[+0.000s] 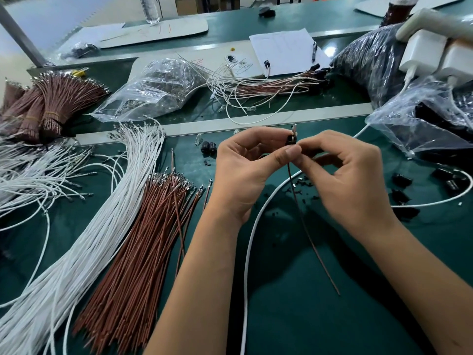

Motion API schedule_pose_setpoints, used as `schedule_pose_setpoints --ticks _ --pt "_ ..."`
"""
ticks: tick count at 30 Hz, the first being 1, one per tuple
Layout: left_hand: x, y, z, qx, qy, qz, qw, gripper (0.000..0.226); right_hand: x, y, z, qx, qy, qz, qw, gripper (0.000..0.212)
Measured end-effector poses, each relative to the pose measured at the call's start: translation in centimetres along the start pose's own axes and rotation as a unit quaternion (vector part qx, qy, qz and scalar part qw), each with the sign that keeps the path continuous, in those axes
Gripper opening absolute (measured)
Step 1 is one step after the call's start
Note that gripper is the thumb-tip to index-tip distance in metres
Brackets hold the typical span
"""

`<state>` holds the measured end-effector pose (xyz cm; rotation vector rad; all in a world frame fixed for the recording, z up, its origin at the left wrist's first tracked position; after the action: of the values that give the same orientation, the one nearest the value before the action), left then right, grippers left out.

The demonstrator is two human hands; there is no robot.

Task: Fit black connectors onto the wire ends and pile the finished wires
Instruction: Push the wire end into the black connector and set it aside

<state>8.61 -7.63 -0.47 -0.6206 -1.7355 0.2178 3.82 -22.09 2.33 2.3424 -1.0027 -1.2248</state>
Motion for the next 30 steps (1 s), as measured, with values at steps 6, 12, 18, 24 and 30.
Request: schedule_pose_setpoints --ticks 6,12,18,24,30 --pt "-0.1 -0.3 0.0 -0.021 -0.003 0.018 1.000 0.025 0.3 -0.1 -0.2 -0.014 0.015 -0.003 1.000 0.009" --pt "-0.2 -0.4 0.1 0.007 -0.006 0.025 1.000 0.023 0.1 -0.3 0.0 -0.008 0.024 0.017 1.000 0.007" --pt "-0.4 -0.7 0.2 0.049 -0.021 0.031 0.998 0.020 0.3 -0.5 0.1 -0.012 0.003 0.027 1.000 0.007" --pt "-0.9 -0.6 0.4 0.085 -0.017 0.042 0.995 0.018 0.1 -0.5 0.3 0.000 -0.005 0.037 0.999 0.007" --pt "-1.6 -0.4 0.5 0.091 0.035 0.054 0.994 0.013 0.8 0.5 0.6 0.060 -0.044 -0.012 0.997 0.013"
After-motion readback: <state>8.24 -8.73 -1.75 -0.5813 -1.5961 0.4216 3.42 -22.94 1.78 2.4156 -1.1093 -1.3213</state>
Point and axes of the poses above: each hand's wrist, its own z-axis away from the middle knuckle, its own y-axis out of the back of the hand, x = y × z, the point moved 8 cm from there along -z, towards the middle knuckle, and after that the axes turned 11 degrees about z, right-handed, at the moved point
